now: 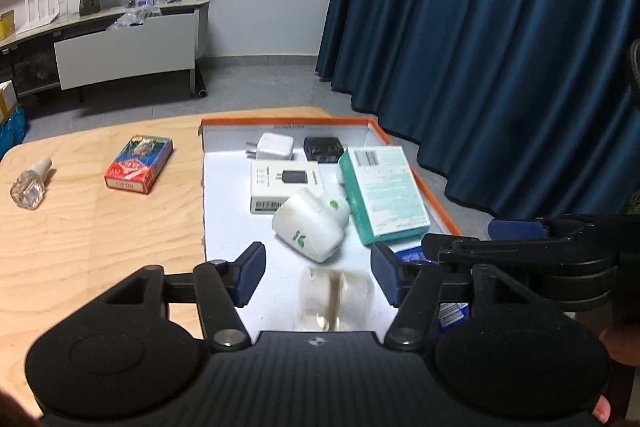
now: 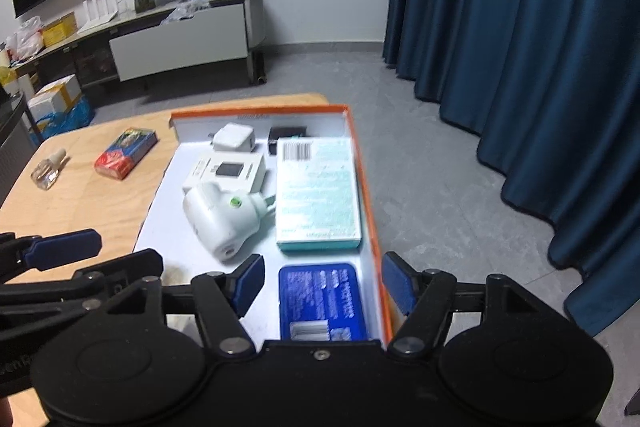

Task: Organize rigid objects
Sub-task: 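Lower and release the diffuser with the left gripper while the right releases the blue tin, then withdraw both grippers from the white box toward the table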

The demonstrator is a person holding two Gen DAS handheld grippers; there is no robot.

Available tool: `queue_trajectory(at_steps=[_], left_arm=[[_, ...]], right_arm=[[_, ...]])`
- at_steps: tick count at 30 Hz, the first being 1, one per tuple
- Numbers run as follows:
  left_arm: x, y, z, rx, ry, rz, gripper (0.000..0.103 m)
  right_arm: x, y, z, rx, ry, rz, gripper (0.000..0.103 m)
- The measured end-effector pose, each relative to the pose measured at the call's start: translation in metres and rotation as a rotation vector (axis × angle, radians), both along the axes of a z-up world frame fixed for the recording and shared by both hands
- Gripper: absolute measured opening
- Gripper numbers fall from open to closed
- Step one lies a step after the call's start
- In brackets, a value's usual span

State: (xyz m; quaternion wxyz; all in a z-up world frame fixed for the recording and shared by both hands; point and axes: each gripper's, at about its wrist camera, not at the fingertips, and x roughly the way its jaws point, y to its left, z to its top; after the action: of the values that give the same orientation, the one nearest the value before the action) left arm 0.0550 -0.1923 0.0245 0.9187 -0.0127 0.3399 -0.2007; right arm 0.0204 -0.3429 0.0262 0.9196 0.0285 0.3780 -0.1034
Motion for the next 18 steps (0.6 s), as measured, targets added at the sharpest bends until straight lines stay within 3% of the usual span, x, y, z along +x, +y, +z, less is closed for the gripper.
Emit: queue_trajectory(at_steps=[6,18], left_arm=[[0.003,0.012,0.009,0.002,-0.023,0.039,0.070],[0.021,0.081,0.008,0.057,-0.018,0.208,0.072]], right_arm=[[0.003,0.007,0.012,-0.007,-0.034,0.008,0.078],[0.033,0.068,0.007,0.044,-0.022,0.119,0.078]])
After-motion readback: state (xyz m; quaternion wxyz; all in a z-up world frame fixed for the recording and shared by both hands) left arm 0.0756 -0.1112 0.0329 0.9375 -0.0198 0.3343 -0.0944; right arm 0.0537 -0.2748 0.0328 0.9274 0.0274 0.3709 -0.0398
